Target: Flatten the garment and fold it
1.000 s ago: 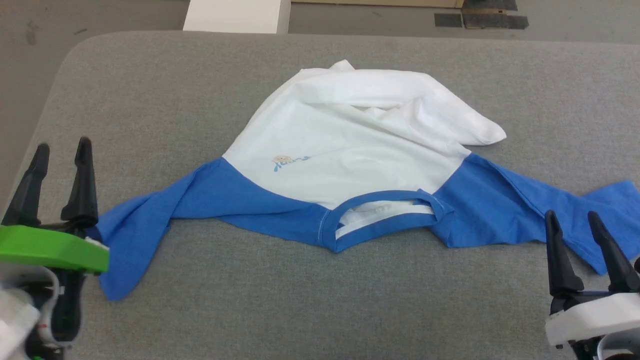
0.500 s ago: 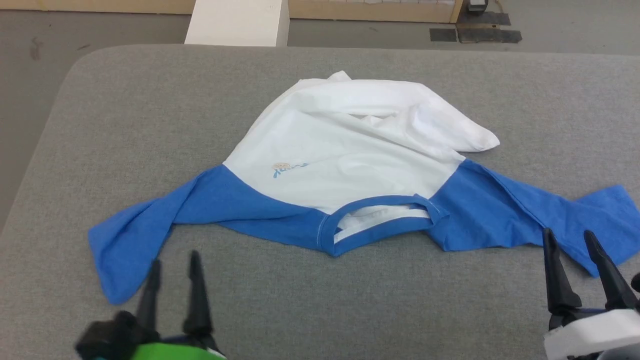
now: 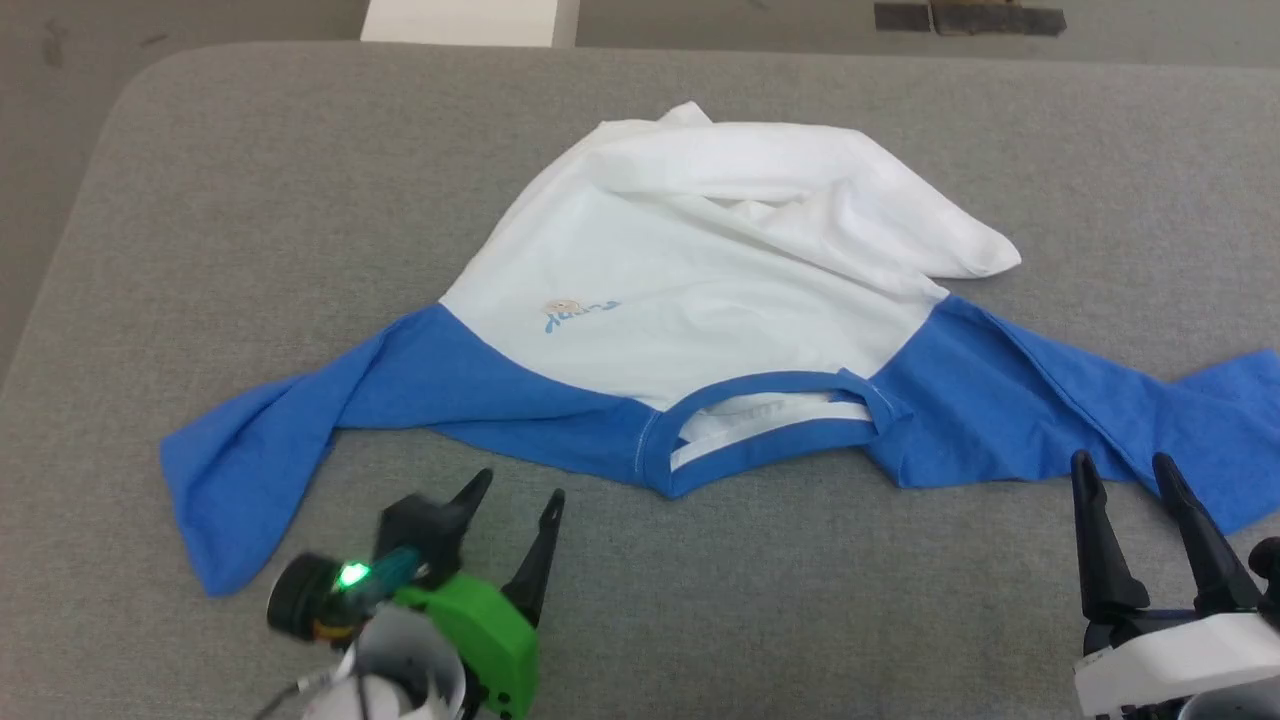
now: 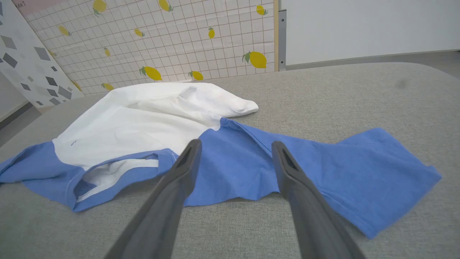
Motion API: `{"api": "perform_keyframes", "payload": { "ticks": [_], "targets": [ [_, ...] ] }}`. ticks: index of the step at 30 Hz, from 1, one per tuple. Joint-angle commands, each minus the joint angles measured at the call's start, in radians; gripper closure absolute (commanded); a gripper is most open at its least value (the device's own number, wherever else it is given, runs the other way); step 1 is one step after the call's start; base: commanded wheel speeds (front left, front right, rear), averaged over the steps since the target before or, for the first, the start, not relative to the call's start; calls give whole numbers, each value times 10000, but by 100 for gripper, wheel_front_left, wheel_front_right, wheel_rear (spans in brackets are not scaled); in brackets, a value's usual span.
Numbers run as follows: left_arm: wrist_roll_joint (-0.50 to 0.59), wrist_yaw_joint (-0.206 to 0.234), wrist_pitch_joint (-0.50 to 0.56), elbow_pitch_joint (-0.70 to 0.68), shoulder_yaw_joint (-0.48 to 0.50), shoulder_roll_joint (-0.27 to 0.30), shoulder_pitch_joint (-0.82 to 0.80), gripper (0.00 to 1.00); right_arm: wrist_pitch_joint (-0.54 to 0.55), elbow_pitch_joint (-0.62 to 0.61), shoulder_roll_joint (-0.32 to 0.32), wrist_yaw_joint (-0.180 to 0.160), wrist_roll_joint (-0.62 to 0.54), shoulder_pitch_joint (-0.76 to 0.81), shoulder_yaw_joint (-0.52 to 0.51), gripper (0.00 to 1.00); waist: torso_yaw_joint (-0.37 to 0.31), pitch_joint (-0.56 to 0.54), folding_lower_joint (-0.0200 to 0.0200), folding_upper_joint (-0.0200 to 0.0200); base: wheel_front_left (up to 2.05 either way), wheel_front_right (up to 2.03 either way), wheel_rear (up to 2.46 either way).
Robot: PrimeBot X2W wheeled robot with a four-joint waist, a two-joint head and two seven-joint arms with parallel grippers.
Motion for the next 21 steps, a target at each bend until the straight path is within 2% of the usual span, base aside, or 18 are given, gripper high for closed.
{"api": "perform_keyframes", "payload": {
  "ticks": [1, 5, 9, 15, 21],
  "targets": [
    [414, -248, 356, 185, -256, 267, -543, 0, -103, 44, 13, -13, 66, -200, 32, 0, -200, 255, 0, 0, 0, 0, 0],
    [1272, -711, 1304, 705, -1003, 641, -1504, 0, -186, 95, 13, -13, 107, -350, 57, 0, -438, 553, 0, 0, 0, 0, 0],
    [1865, -914, 1912, 1266, -1405, 877, -2156, 0, -271, 157, 13, -13, 136, -472, 60, 0, -651, 801, 0, 0, 0, 0, 0],
    [2131, -729, 2027, 1887, -1401, 814, -2752, 0, -356, 176, 13, -13, 152, -612, 42, 0, -827, 1093, 0, 0, 0, 0, 0],
    [1486, -591, 1827, 2338, -959, 477, -2949, 0, -379, 205, 13, -13, 144, -724, 52, 0, -878, 1236, 0, 0, 0, 0, 0]
  ]
}}
